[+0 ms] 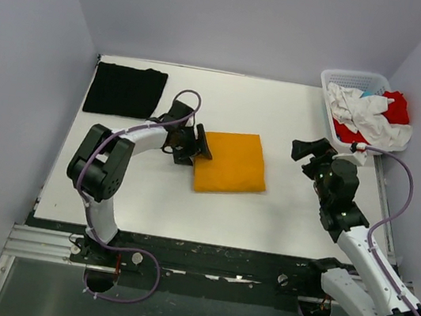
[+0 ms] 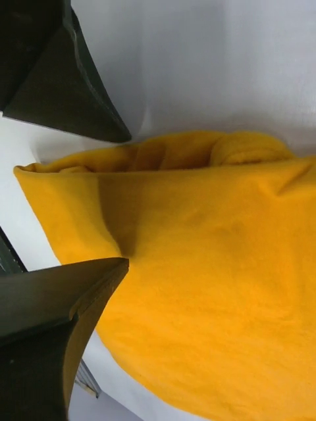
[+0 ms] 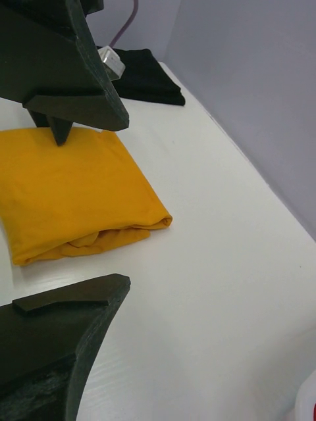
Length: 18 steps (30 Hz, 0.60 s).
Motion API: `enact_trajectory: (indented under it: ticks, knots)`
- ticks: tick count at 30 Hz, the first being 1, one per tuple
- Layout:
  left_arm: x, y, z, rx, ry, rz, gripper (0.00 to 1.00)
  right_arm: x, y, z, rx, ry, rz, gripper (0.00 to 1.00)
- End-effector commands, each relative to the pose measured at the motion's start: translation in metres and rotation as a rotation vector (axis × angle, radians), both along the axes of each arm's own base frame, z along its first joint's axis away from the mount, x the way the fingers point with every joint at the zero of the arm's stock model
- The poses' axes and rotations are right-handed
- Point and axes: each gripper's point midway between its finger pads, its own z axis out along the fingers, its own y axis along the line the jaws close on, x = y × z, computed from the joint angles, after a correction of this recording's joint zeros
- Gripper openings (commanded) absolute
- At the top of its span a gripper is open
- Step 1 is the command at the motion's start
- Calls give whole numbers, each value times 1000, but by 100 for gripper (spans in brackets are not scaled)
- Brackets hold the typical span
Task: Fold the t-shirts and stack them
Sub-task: Put the neatly folded tshirt into the corner of the board with the left arm
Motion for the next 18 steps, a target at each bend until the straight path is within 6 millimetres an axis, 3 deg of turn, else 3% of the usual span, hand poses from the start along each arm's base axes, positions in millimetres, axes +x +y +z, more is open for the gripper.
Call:
enact_trajectory:
  ticks: [1,3,5,7,8,12,18]
  knots:
    - [-6,-21,-21,13,64,-24,62,-4,-10,-13,-38,49,-44,100]
    - [-11,-29,-31,23,93,-30,54,-5,-11,-12,-39,51,-43,100]
    - [-15,-37,-38,45,116,-52,33,-5,-11,-11,-42,48,-43,100]
    - [-16,-43,-43,79,123,-76,4,-5,-12,-12,-48,50,-45,100]
    - [-14,-44,-43,100,122,-81,0,-5,-12,-13,-56,52,-45,100]
    - [6,-31,-22,268,15,-91,0,-6,-17,-13,-89,52,-58,100]
    - [50,21,38,593,-223,-107,0,-9,-23,-13,-118,51,-74,100]
